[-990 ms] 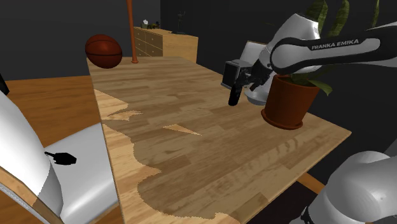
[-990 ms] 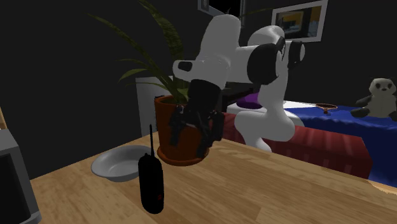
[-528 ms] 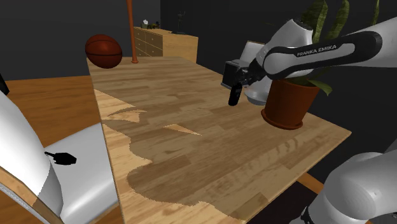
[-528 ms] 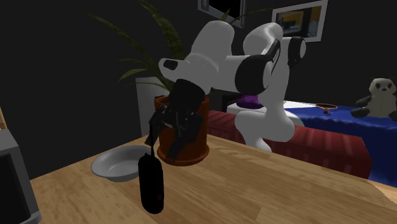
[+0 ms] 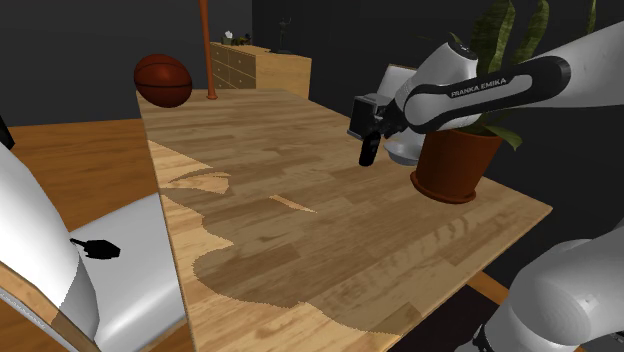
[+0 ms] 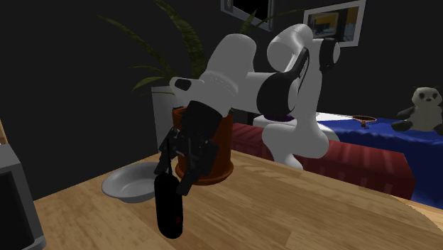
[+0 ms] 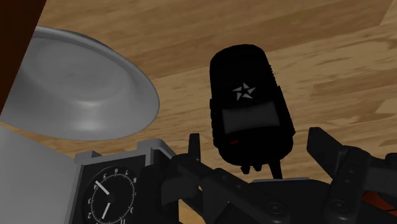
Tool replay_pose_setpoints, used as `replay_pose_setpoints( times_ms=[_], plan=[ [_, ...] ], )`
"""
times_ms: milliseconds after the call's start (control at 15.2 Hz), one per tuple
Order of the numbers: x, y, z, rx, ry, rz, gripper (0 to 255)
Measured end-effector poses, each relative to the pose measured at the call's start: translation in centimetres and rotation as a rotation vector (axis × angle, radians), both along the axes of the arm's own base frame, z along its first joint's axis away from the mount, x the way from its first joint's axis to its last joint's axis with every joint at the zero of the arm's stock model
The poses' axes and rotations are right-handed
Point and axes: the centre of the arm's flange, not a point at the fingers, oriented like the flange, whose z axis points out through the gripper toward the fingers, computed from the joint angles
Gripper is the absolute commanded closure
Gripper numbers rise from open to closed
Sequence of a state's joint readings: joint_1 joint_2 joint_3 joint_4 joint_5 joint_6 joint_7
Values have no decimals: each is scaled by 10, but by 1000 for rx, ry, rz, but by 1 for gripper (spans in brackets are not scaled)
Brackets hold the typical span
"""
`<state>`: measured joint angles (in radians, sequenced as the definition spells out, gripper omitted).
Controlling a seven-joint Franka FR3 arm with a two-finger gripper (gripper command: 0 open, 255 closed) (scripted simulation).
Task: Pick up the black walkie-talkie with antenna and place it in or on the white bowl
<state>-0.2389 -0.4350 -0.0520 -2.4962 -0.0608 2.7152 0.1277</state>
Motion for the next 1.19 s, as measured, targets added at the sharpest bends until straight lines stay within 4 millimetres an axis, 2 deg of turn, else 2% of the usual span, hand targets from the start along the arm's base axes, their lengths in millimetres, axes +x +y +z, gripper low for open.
replay_pose_setpoints(
  times_ms=[198, 264, 924, 1188],
  plan=[
    [0, 0, 0, 0, 0, 0, 0],
    [0, 0, 0, 0, 0, 0, 255],
    [0, 0, 0, 0, -1, 0, 255],
    [0, -1, 16, 0, 0, 0, 255]
  ],
)
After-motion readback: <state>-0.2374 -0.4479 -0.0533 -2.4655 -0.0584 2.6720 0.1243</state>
